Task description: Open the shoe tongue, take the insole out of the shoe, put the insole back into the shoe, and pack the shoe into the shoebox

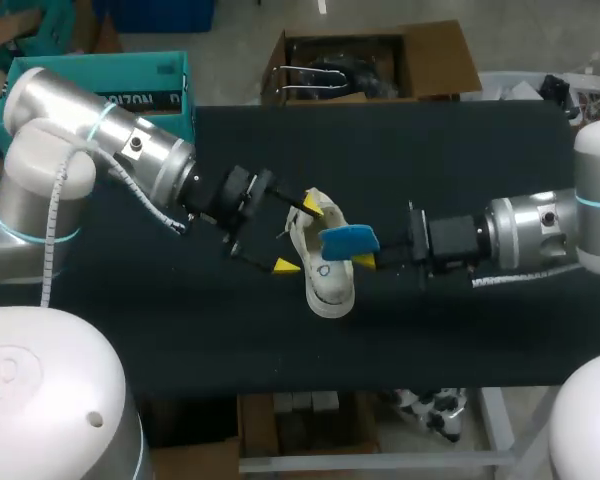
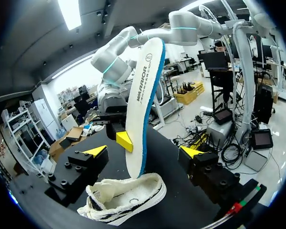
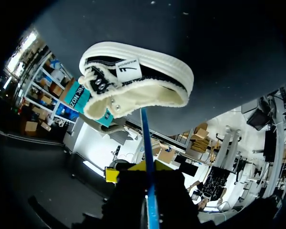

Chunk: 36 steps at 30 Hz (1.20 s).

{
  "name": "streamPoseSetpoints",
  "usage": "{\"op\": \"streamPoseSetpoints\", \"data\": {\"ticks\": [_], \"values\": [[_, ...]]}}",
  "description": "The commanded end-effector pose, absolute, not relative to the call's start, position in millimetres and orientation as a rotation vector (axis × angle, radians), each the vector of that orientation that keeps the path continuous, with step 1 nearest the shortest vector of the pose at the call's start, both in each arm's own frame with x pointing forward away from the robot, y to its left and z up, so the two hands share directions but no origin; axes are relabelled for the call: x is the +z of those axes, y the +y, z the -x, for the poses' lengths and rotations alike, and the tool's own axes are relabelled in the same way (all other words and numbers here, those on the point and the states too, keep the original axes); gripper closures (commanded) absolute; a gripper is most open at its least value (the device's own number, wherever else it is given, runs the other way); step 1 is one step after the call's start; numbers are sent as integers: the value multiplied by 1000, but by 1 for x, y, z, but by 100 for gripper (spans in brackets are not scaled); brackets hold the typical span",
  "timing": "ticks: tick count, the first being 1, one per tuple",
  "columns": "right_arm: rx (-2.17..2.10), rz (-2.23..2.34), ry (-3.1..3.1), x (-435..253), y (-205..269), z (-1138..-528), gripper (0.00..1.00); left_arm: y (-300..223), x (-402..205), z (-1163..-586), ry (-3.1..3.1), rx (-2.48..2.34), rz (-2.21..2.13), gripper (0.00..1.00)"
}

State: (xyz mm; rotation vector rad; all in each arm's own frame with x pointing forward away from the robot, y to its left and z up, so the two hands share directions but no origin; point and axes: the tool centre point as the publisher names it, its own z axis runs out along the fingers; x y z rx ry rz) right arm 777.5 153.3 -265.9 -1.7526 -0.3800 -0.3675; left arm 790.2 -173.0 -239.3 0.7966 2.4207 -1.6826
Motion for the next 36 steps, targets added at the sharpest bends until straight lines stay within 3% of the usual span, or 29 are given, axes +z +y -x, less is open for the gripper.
{"op": "streamPoseSetpoints", "data": {"ticks": [1, 8, 21, 24, 27, 36], "values": [[-388, 1754, -362, -267, 154, -774, 100, -182, -248, -790, 2207, -1664, -476, 0], [-419, 1731, -356, -280, 156, -785, 100, -185, -260, -804, 2236, -1682, -454, 0], [-474, 1726, -315, -298, 173, -806, 100, -167, -273, -826, 2314, -1704, -483, 15], [-490, 1737, -298, -299, 176, -807, 100, -164, -274, -829, 2324, -1705, -489, 27], [-499, 1747, -293, -301, 180, -808, 100, -164, -277, -830, 2344, -1701, -513, 49], [-519, 1746, -290, -303, 188, -811, 100, -171, -293, -837, 2410, -1688, -549, 47]]}}
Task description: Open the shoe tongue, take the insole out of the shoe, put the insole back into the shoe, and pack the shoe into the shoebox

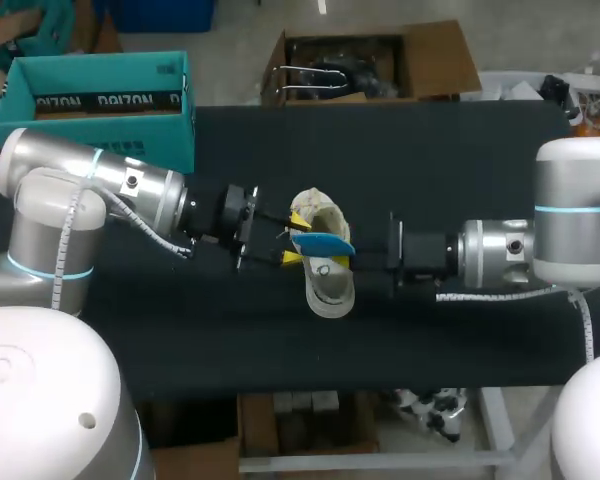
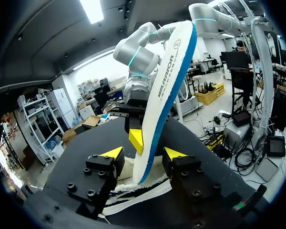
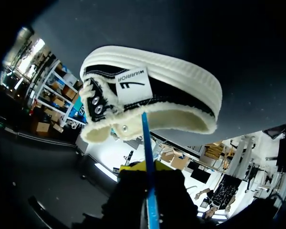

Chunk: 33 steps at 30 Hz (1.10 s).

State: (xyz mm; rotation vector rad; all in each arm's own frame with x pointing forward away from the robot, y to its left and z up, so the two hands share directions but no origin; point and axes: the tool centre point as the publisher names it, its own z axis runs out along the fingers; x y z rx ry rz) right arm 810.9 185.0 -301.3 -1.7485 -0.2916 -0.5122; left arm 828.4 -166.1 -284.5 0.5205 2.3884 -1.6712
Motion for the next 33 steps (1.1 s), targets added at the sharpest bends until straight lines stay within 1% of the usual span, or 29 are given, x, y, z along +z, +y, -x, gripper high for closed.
{"op": "streamPoseSetpoints", "data": {"ticks": [1, 4, 8, 9, 10, 11, 17, 18, 19, 20, 21, 22, 23, 26, 27, 28, 33], "values": [[-519, 1745, -290, -303, 189, -812, 100, -172, -295, -838, 2414, -1685, -548, 47], [-523, 1745, -289, -303, 191, -812, 100, -175, -300, -840, 2427, -1686, -552, 51], [-527, 1746, -284, -303, 191, -812, 100, -178, -304, -842, 2440, -1688, -563, 61], [-527, 1747, -282, -303, 191, -812, 100, -179, -305, -842, 2441, -1686, -567, 67], [-527, 1750, -278, -303, 191, -812, 100, -180, -305, -842, 2442, -1685, -572, 91], [-527, 1753, -275, -303, 191, -812, 100, -181, -305, -842, 2442, -1681, -578, 100], [-532, 1758, -268, -302, 190, -811, 100, -183, -305, -844, 2444, -1652, -624, 100], [-536, 1762, -267, -301, 190, -810, 94, -184, -304, -844, 2443, -1645, -631, 100], [-539, 1767, -264, -301, 189, -809, 85, -184, -304, -844, 2442, -1642, -647, 100], [-542, 1772, -261, -299, 189, -807, 54, -184, -304, -844, 2441, -1629, -659, 100], [-545, 1776, -261, -298, 188, -806, 43, -185, -303, -844, 2440, -1625, -669, 100], [-555, 1795, -250, -295, 188, -803, 18, -186, -303, -844, 2439, -1615, -702, 100], [-559, 1803, -247, -294, 187, -801, 17, -186, -302, -844, 2438, -1608, -713, 100], [-582, 1834, -226, -290, 184, -793, 21, -187, -301, -843, 2434, -1581, -778, 100], [-590, 1838, -222, -289, 183, -790, 29, -188, -300, -843, 2429, -1574, -804, 100], [-603, 1851, -209, -289, 181, -787, 34, -188, -299, -842, 2427, -1557, -836, 100], [-636, 1864, -180, -291, 176, -780, 44, -190, -298, -841, 2424, -1479, -958, 100]]}}
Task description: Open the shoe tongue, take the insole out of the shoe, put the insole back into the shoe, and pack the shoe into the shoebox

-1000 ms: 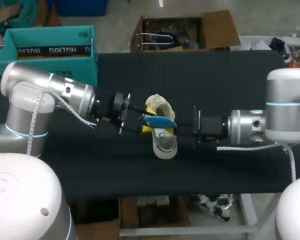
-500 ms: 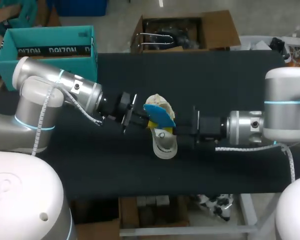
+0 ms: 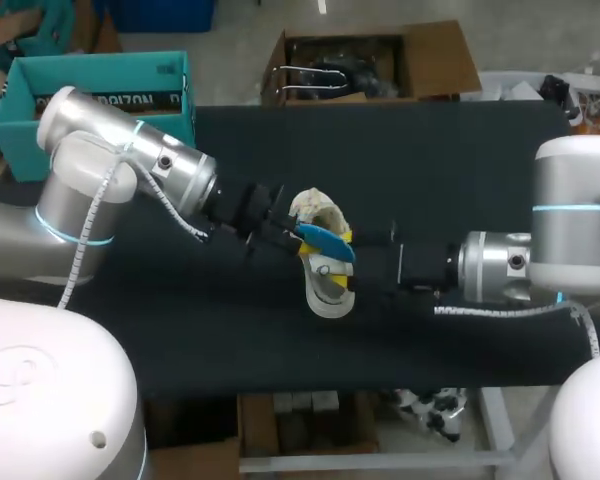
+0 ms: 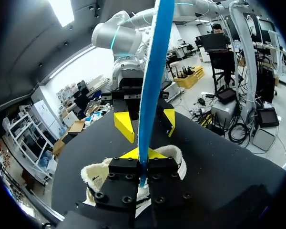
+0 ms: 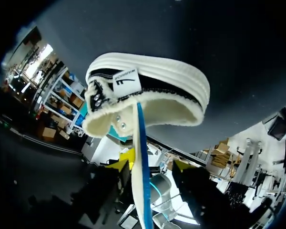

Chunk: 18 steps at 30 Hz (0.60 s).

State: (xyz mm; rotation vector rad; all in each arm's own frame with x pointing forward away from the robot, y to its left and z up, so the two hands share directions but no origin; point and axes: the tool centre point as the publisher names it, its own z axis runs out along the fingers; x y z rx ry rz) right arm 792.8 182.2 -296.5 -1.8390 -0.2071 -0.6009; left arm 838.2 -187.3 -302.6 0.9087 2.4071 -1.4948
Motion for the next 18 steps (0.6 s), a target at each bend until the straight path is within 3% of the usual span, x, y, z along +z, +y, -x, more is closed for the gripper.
{"op": "streamPoseSetpoints", "data": {"ticks": [1, 7, 18], "values": [[-643, 1865, -176, -291, 176, -779, 47, -190, -298, -842, 2423, -1466, -968, 100], [-649, 1883, -168, -293, 176, -784, 56, -191, -307, -839, 2430, -1425, -1017, 100], [-650, 1893, -182, -299, 177, -799, 60, -192, -327, -841, 2427, -1379, -1048, 100]]}}
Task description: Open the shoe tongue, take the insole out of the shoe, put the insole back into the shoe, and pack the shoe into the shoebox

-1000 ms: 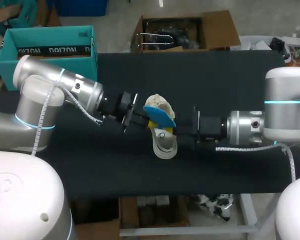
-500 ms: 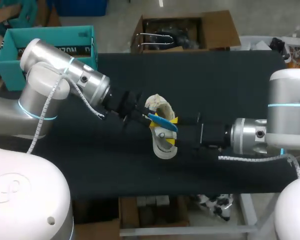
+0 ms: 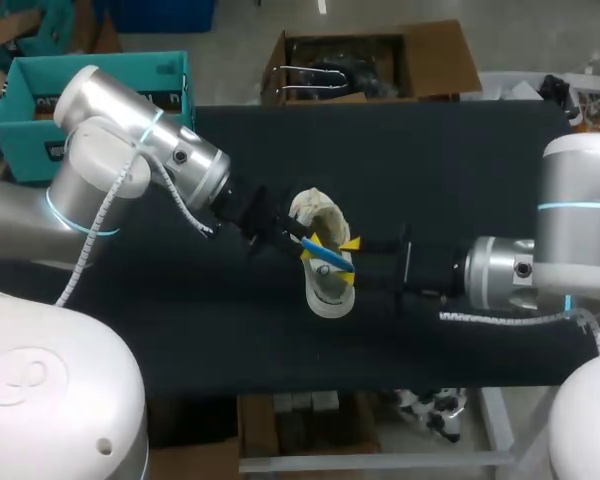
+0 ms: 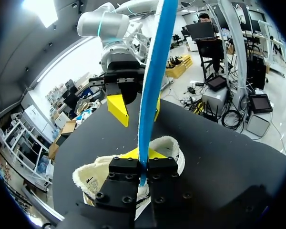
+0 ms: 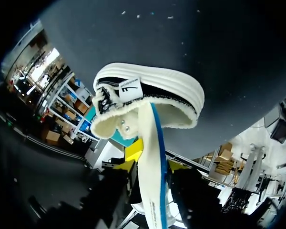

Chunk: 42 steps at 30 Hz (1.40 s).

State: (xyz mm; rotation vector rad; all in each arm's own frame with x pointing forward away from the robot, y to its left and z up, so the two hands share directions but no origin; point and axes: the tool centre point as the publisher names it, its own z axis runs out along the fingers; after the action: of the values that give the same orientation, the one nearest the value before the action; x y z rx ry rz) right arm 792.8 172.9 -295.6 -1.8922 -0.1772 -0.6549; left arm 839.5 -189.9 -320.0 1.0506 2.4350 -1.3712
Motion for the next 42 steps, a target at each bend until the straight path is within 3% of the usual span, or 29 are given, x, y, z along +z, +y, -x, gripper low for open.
{"op": "streamPoseSetpoints", "data": {"ticks": [1, 15, 19, 28, 30, 33, 42], "values": [[-654, 1897, -183, -299, 177, -799, 60, -191, -328, -842, 2426, -1377, -1047, 100], [-675, 1971, -127, -310, 187, -803, 65, -185, -333, -856, 2408, -1382, -1039, 100], [-683, 1977, -123, -313, 188, -805, 75, -185, -333, -860, 2404, -1374, -1046, 100], [-685, 1994, -99, -319, 191, -810, 60, -190, -340, -872, 2417, -1363, -1056, 100], [-686, 1998, -95, -318, 191, -810, 65, -190, -341, -873, 2421, -1367, -1056, 100], [-692, 2010, -84, -318, 191, -811, 100, -190, -343, -876, 2427, -1367, -1056, 100], [-681, 2050, -37, -334, 188, -821, 100, -188, -347, -884, 2455, -1369, -1032, 100]]}}
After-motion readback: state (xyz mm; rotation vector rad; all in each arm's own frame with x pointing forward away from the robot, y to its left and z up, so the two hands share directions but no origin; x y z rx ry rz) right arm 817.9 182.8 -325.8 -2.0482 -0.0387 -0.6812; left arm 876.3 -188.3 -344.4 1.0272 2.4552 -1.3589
